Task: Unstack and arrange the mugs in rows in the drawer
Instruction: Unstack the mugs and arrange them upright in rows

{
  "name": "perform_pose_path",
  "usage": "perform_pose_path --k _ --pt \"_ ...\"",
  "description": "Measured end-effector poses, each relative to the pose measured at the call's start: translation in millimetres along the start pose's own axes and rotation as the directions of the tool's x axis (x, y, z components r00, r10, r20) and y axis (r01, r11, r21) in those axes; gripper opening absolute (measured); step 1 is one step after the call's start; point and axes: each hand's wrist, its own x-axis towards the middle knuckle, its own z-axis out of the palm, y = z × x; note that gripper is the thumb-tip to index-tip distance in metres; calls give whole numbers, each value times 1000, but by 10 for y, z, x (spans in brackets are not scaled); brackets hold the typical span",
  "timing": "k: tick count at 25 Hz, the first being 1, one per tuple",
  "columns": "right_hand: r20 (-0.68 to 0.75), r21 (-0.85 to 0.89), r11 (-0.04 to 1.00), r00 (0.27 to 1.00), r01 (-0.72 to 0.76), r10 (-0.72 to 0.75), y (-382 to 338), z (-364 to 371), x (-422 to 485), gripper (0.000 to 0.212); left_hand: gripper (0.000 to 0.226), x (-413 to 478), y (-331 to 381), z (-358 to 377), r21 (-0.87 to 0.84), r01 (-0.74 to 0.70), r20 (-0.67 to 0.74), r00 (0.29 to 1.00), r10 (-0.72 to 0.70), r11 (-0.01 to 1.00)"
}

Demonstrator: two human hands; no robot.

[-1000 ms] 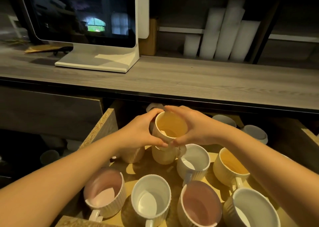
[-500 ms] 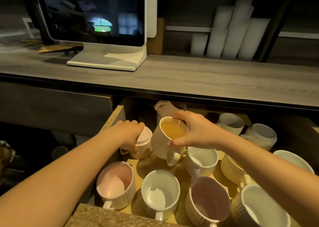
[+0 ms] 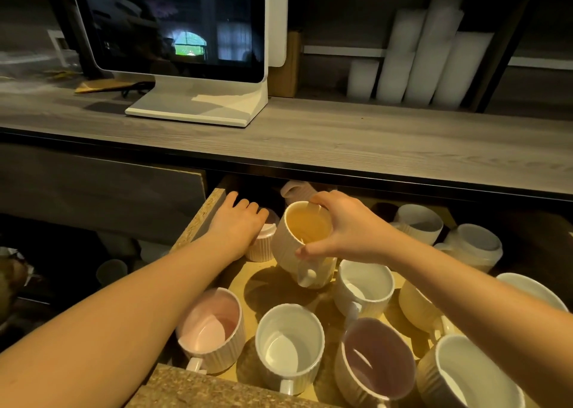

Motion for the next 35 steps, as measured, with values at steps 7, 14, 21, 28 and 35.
perform_pose_path --k 7,14,21,28,35 --pt "-57 -124 992 998 6 -13 -313 272 272 82 65 -345 -408 -383 -139 -91 44 994 98 986" --pt "76 -72 994 993 -83 89 -464 637 493 73 82 -663 -579 -393 -254 -75 203 971 129 964" --pt "70 -95 989 990 -115 122 -514 873 658 77 82 -648 -525 -267 -239 -68 169 979 111 969" --pt "20 -222 964 988 -147 155 -563 1046 692 80 72 -645 -470 -150 -60 -95 187 977 105 994" --pt "133 -194 978 985 -80 107 -518 1124 598 86 61 -646 -455 -147 -9 -117 221 968 116 993"
